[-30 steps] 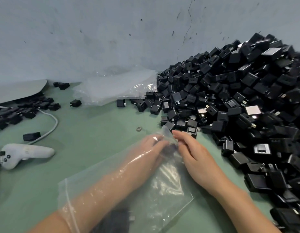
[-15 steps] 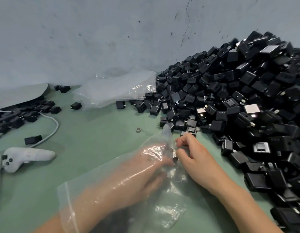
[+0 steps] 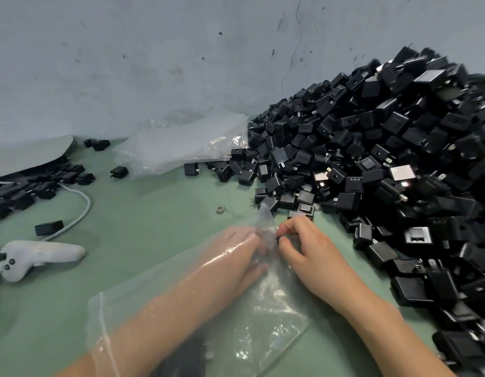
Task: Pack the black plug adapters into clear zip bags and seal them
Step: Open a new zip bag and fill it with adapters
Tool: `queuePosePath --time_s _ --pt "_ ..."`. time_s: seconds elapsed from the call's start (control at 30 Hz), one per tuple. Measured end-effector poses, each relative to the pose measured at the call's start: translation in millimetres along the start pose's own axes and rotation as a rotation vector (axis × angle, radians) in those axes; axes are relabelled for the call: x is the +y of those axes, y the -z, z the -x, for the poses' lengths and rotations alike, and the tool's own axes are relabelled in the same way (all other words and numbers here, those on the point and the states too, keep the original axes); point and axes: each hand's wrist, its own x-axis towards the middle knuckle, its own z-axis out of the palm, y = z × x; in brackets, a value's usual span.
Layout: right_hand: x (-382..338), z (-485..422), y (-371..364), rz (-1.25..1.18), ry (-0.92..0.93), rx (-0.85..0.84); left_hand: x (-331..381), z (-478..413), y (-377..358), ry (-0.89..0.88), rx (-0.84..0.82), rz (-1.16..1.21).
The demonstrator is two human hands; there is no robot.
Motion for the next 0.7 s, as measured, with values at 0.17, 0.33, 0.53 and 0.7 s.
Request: queuePosePath --time_s 0.17,0.33,0.53,0.7 --pt "-2 0 0 -0.006 0.000 0.015 12 -6 -7 0.091 0.036 0.017" --pt "-3 0 -1 0.003 0.002 0.008 8 -4 -9 0.142 0.139 -0.105" --pt "-2 1 -1 -0.009 -0.007 -0.001 9 0 -6 0.322 0.104 0.059" --pt "-3 1 1 -0.119 -0.064 0.010 11 -12 -2 0.420 0.002 0.346"
